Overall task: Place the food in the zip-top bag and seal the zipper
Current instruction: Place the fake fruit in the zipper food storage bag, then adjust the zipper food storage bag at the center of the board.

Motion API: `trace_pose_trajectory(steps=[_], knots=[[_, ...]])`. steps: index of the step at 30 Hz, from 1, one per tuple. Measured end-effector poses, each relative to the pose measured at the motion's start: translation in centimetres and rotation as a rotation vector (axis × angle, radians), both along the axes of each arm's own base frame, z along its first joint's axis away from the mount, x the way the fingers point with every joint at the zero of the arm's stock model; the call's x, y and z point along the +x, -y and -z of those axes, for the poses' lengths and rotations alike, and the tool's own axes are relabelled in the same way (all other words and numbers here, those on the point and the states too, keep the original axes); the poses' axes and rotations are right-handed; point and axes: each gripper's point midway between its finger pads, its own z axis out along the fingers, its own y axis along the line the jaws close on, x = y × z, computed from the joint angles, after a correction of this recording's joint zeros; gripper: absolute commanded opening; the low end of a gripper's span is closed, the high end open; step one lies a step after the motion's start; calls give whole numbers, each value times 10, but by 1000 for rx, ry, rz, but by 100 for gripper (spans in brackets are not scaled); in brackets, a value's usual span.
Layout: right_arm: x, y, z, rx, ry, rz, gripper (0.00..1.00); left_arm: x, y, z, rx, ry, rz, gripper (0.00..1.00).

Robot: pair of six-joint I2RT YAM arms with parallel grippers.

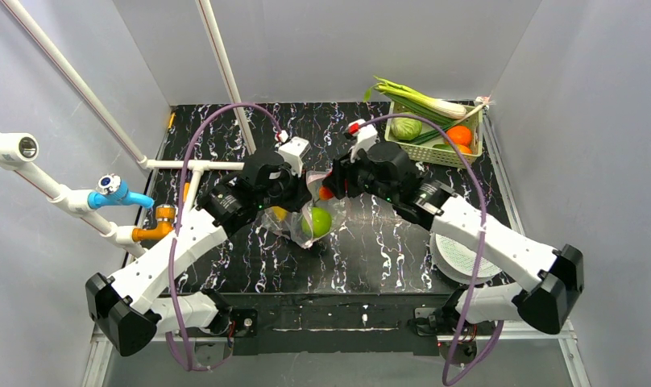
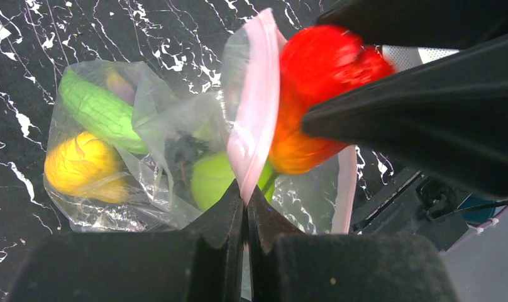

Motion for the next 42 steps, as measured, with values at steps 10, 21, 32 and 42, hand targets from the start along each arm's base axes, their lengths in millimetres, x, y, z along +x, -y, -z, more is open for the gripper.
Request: trace_pose_trajectory(steps=[10, 21, 32, 42], knots=[[-2, -25, 27, -3, -77, -23, 68, -4, -5, -12, -30, 43, -8, 0], [-2, -28, 22, 39, -96, -5, 83, -3, -6, -16, -40, 59, -13, 0], [-13, 5, 10, 48, -80, 65, 70, -6, -10, -19, -47, 73, -20, 0], [-37, 26, 60, -4, -214, 91, 41, -3, -13, -19, -43, 77, -43, 0]])
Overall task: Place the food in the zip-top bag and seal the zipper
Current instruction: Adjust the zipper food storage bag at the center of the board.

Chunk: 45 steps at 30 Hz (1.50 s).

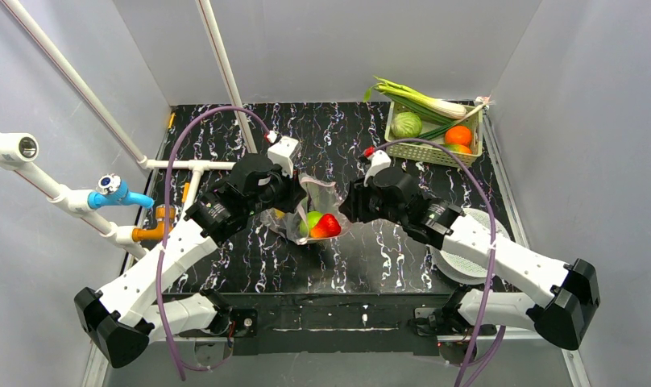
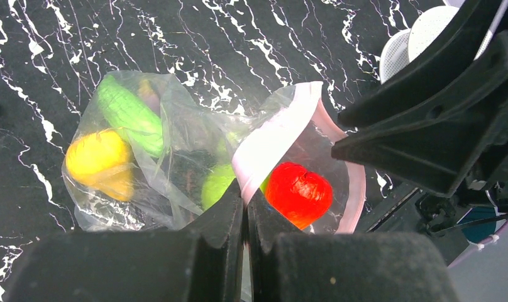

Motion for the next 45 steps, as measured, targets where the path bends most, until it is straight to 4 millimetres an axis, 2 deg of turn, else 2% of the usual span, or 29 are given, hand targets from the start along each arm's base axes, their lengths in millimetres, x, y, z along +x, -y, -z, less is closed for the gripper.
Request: trace_pose_trajectory(steps=[2, 5, 8, 10, 12, 15, 17, 19, 21, 23, 26, 34, 39, 41, 45], knots=[[-6, 0, 13, -2, -44, -8, 34, 0, 0, 0, 2, 0, -3, 0], [-13, -4, 27, -2, -102, -20, 13, 1, -1, 1, 4, 2, -8, 0], [-17, -9, 33, 10, -147, -28, 3, 1, -2, 1, 7, 2, -11, 0], [-19, -13, 30, 20, -172, -37, 1, 0, -2, 1, 8, -4, -13, 0], [-17, -25, 13, 37, -203, -49, 1, -1, -3, -1, 10, -18, -18, 0], [-6, -56, -43, 123, -205, -88, 1, 0, -2, -21, -2, -34, -34, 0], [-2, -70, -81, 187, -188, -110, 1, 0, -1, -39, -32, -28, -45, 0], [-1, -76, -108, 234, -169, -129, 1, -3, -2, -55, -63, -19, -48, 0], [-4, -78, -123, 264, -167, -144, 1, -9, -5, -69, -100, -7, -48, 0], [-6, -78, -123, 264, -172, -149, 1, -15, -9, -77, -120, 4, -49, 0], [-6, -72, -112, 225, -199, -133, 1, -19, -16, -81, -122, 15, -64, 0], [7, -46, -74, 139, -255, -68, 1, -7, -34, -78, -43, 68, -144, 0], [5, -48, -75, 143, -249, -103, 1, -3, -43, -83, -24, 89, -184, 0], [4, -49, -78, 149, -239, -114, 1, -2, -44, -80, -18, 84, -196, 0], [4, -50, -76, 151, -243, -129, 1, 3, -42, -51, 33, 16, -216, 0]])
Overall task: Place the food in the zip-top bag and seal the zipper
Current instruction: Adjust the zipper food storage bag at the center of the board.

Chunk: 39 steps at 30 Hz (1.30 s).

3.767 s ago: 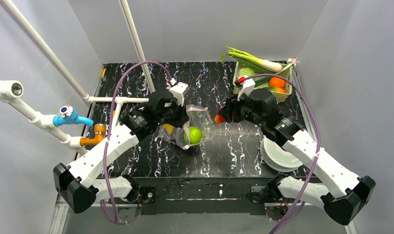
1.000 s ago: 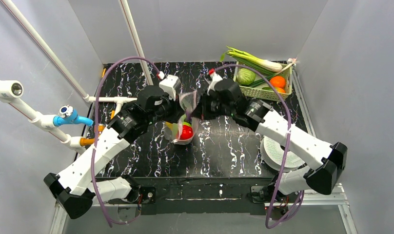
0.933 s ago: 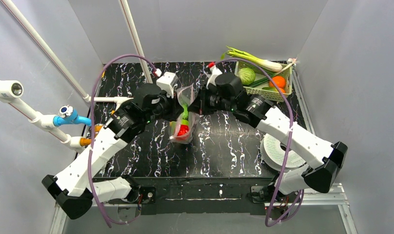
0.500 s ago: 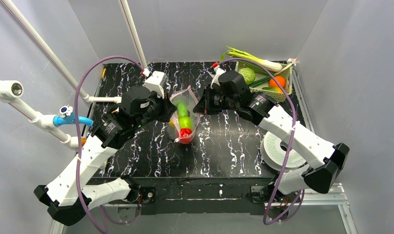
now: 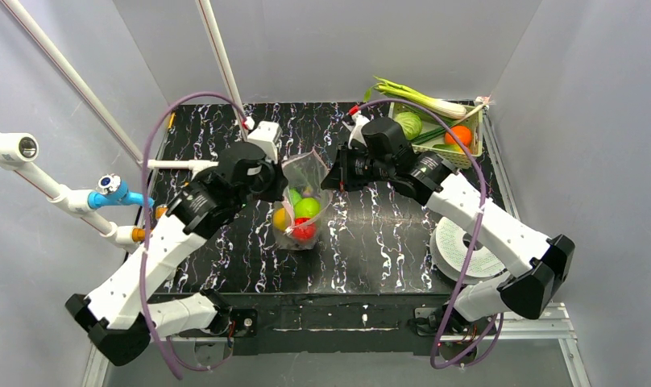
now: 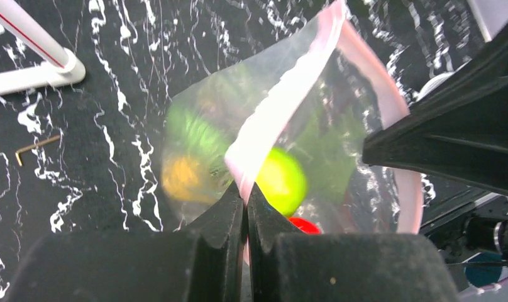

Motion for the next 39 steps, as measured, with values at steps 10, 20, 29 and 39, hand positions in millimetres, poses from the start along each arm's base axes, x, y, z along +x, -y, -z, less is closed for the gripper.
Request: trace_pose_trajectory(steps=[10, 20, 29, 39], knots=[[6, -4, 33, -62, -50, -19, 14, 6, 10, 3, 42, -34, 35, 0], [10, 0, 25, -46, -9, -14, 38, 14, 18, 25, 77, -24, 79, 0], [39, 23, 25, -63, 18, 63, 51, 16, 18, 47, 121, -38, 98, 0], [91, 100, -20, -90, 219, 327, 71, 17, 24, 50, 112, -49, 120, 0]])
